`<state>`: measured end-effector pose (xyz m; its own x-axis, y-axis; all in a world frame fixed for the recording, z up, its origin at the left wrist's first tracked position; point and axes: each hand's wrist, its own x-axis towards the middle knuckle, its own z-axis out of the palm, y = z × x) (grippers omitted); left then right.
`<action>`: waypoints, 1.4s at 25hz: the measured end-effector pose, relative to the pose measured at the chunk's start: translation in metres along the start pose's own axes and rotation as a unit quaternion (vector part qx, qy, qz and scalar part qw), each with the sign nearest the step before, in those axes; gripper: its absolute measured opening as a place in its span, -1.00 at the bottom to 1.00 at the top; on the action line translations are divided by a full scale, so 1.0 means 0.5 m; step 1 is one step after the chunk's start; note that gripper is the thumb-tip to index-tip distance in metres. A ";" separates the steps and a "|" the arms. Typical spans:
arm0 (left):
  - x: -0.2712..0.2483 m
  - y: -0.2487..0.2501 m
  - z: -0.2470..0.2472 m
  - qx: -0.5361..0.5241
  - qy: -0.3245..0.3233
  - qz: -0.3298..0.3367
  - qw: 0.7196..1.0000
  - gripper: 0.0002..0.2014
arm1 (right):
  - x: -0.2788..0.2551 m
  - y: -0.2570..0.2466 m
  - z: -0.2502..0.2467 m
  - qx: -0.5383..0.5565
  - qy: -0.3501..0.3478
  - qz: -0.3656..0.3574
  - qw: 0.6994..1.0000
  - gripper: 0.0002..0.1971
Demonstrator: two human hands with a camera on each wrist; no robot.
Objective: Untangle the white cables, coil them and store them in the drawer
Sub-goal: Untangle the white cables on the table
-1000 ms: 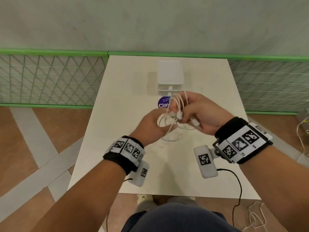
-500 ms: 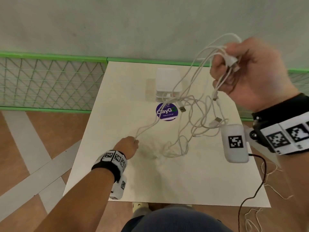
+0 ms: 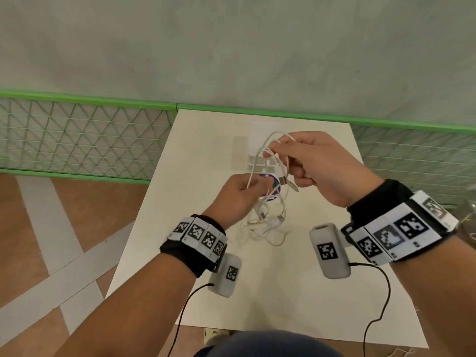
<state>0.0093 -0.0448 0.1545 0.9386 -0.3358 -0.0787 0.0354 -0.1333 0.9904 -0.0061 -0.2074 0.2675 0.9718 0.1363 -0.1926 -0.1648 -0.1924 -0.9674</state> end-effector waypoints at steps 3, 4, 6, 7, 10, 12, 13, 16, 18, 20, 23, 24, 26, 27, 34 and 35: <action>0.014 -0.045 -0.024 0.023 0.033 -0.039 0.998 -0.65 | 0.009 0.004 -0.028 0.024 0.058 0.007 0.998 -0.75; 0.016 -0.069 -0.040 0.023 0.040 -0.057 0.997 -0.66 | 0.009 0.005 -0.038 0.042 0.066 0.008 0.997 -0.72; 0.017 -0.110 -0.073 0.026 0.061 -0.092 0.994 -0.68 | 0.004 0.006 -0.053 0.094 0.075 0.019 0.993 -0.67; 0.016 -0.128 -0.087 0.011 0.071 -0.113 0.991 -0.67 | 0.001 0.007 -0.059 0.135 0.078 0.030 0.987 -0.64; 0.006 -0.175 -0.126 -0.021 0.108 -0.193 0.975 -0.63 | 0.001 0.001 -0.092 0.297 0.081 0.053 0.950 -0.52; -0.006 -0.201 -0.147 -0.035 0.151 -0.238 0.959 -0.67 | 0.004 -0.009 -0.124 0.346 0.074 0.049 0.934 -0.49; -0.011 -0.204 -0.152 -0.032 0.160 -0.253 0.954 -0.68 | 0.004 -0.012 -0.138 0.343 0.075 0.045 0.935 -0.49; -0.005 -0.234 -0.169 0.026 0.170 -0.280 0.945 -0.59 | 0.006 -0.015 -0.159 0.343 0.071 0.028 0.936 -0.48; -0.002 -0.258 -0.186 0.068 0.188 -0.300 0.933 -0.42 | 0.008 -0.024 -0.165 0.376 0.066 0.014 0.924 -0.49; -0.001 -0.273 -0.196 0.093 0.187 -0.322 0.923 -0.30 | 0.010 -0.038 -0.168 0.384 0.063 0.005 0.921 -0.50; 0.009 -0.292 -0.204 0.180 0.172 -0.317 0.915 -0.29 | 0.013 -0.053 -0.157 0.366 0.038 0.008 0.930 -0.52; 0.010 -0.296 -0.205 0.196 0.160 -0.331 0.909 -0.20 | 0.013 -0.058 -0.153 0.366 0.033 0.006 0.930 -0.54; 0.005 -0.293 -0.209 0.203 0.125 -0.380 0.894 0.19 | 0.011 -0.065 -0.153 0.365 0.029 0.000 0.930 -0.60; 0.001 -0.291 -0.212 0.220 0.103 -0.379 0.893 0.33 | 0.011 -0.067 -0.157 0.359 0.026 0.000 0.933 -0.63; 0.010 -0.138 -0.196 0.429 -0.147 -0.202 0.868 0.07 | 0.023 -0.048 -0.125 0.286 -0.019 0.045 0.957 -0.71; 0.010 -0.102 -0.178 0.435 -0.121 -0.119 0.884 -0.13 | 0.024 -0.042 -0.114 0.290 -0.022 0.051 0.955 -0.72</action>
<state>0.0427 0.0436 0.1139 0.8355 -0.3774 -0.3993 -0.1544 -0.8587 0.4886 0.0185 -0.2571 0.2950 0.9397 0.1888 -0.2853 -0.3367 0.3617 -0.8694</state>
